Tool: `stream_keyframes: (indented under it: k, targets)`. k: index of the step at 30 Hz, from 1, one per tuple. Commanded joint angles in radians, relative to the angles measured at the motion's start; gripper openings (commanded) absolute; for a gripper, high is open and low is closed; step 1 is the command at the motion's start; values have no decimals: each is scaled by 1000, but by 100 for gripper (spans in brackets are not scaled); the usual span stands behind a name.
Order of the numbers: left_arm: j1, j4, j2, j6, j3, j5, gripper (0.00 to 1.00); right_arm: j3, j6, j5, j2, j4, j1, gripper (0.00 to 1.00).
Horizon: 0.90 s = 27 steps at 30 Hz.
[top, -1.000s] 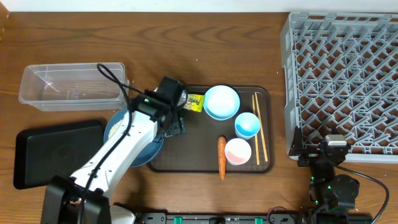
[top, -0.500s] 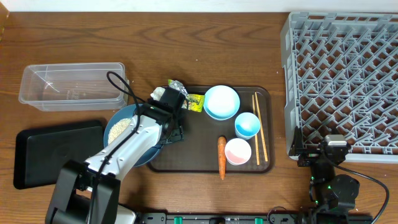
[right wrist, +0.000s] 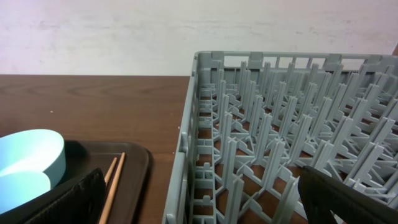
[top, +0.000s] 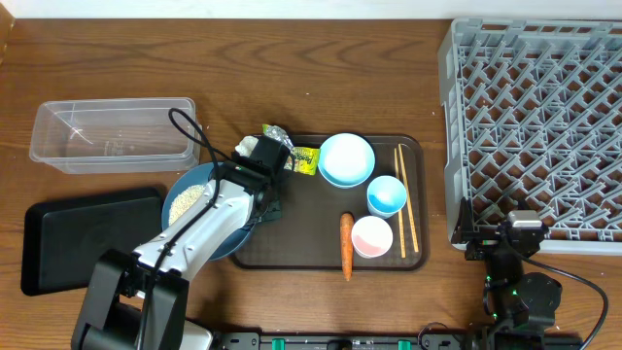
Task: Sort waste into correct bins and load items into the dishwasher rack
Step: 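Lift the blue bowl with the left gripper and tilt it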
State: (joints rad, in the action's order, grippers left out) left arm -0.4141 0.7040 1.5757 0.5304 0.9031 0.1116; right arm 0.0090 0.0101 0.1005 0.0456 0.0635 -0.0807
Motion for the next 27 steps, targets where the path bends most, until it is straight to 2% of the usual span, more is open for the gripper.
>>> stream_keyframes:
  k: [1,5,10,18,27]
  targets:
    - [-4,0,13,-8,-10,20,23,-3,-8,1,0,1,5,99]
    - [-32,-10,13,-26,-9,20,19,-3,-8,1,1,1,5,99]
    - [-65,-18,12,-26,-8,20,6,-3,-8,1,1,1,5,99]
    - [-71,18,12,-26,34,20,6,-3,-8,1,2,1,5,99]
    - [-71,168,11,-32,175,20,6,-3,-8,1,2,1,5,99]
